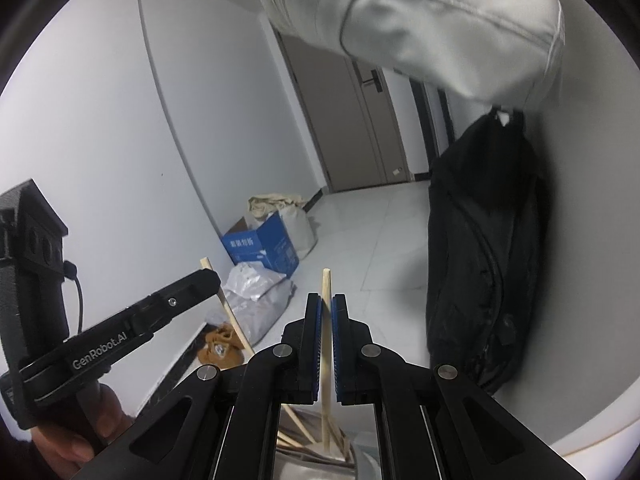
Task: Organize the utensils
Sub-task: 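Open both tools to drop the chopsticks into the holder, then move both open tools back down toward the remaining chopsticks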
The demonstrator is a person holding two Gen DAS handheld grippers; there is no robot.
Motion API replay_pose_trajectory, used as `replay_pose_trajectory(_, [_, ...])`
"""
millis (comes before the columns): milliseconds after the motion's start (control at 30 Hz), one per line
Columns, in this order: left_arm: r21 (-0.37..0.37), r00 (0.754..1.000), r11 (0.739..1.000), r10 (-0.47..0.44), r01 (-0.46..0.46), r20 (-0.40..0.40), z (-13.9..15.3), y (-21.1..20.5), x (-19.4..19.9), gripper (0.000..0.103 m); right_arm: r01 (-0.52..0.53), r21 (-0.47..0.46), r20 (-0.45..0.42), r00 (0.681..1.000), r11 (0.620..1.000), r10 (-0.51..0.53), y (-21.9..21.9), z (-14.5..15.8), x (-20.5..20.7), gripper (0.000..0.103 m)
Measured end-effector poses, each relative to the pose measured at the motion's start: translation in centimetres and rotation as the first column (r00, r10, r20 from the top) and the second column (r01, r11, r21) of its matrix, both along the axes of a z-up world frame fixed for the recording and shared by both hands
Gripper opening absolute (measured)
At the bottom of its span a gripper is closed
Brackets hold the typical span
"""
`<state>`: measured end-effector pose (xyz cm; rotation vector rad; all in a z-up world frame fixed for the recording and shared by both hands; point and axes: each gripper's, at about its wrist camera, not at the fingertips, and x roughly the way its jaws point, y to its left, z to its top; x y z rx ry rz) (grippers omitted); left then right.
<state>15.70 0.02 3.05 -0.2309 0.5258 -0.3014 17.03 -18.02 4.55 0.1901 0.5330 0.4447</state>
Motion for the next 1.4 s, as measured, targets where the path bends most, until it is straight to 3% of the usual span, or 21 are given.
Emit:
replay_pose_trajectory(433, [0.093,0.972,0.972,-0.203,0.214,-0.114,-2.7,-1.8,-0.3,0.002,-0.097,-0.099,-0.011,0.995,0.990,0.096,1.7,-2.1,-1.2,0.004])
replay_pose_trajectory(700, [0.001,0.926,0.958,-0.276,0.286,-0.259,-4.1,-0.7,0.3,0.002,-0.129,-0.117,-0.091,0.989,0.985,0.118,2.0,-4.6,-1.9,0.005])
replay_pose_trajectory(867, [-0.048,0.942,0.975,-0.221,0.216,-0.251,-2.5,1.1,-0.6,0.003,-0.118,-0.067,-0.106,0.988,0.991,0.110,1.1,-4.6,-3.1,0.009])
replay_pose_trajectory(900, [-0.047,0.950,0.979,-0.203,0.198,-0.235,-1.8,1.4,-1.1,0.006,-0.110,-0.052,-0.102,0.989,0.993,0.104,0.8,-4.4,-3.5,0.017])
replay_pose_trajectory(933, [-0.041,0.957,0.982,-0.187,0.183,-0.220,-1.2,1.5,-1.6,0.017,-0.099,-0.034,-0.095,0.991,0.994,0.096,0.4,-4.1,-4.1,0.036])
replay_pose_trajectory(967, [-0.029,0.965,0.986,-0.165,0.163,-0.205,-0.6,1.6,-2.0,0.025,-0.089,-0.021,-0.088,0.992,0.996,0.087,0.1,-3.8,-4.5,0.046])
replay_pose_trajectory(1033, [-0.014,0.977,0.992,-0.126,0.125,-0.173,0.2,1.8,-2.9,0.065,-0.079,0.014,-0.056,0.995,0.997,0.080,-0.5,-2.9,-5.8,0.052])
replay_pose_trajectory(1133, [0.013,0.994,0.998,-0.053,0.055,-0.099,1.5,2.3,-4.9,0.072,-0.062,0.028,-0.014,0.998,0.998,0.063,-0.9,-1.5,-7.8,0.062])
replay_pose_trajectory(1400, [0.071,0.996,0.997,0.044,-0.038,-0.080,2.5,1.8,-7.9,0.073,-0.026,0.058,0.039,0.999,0.998,0.024,-1.6,0.9,-11.6,0.075])
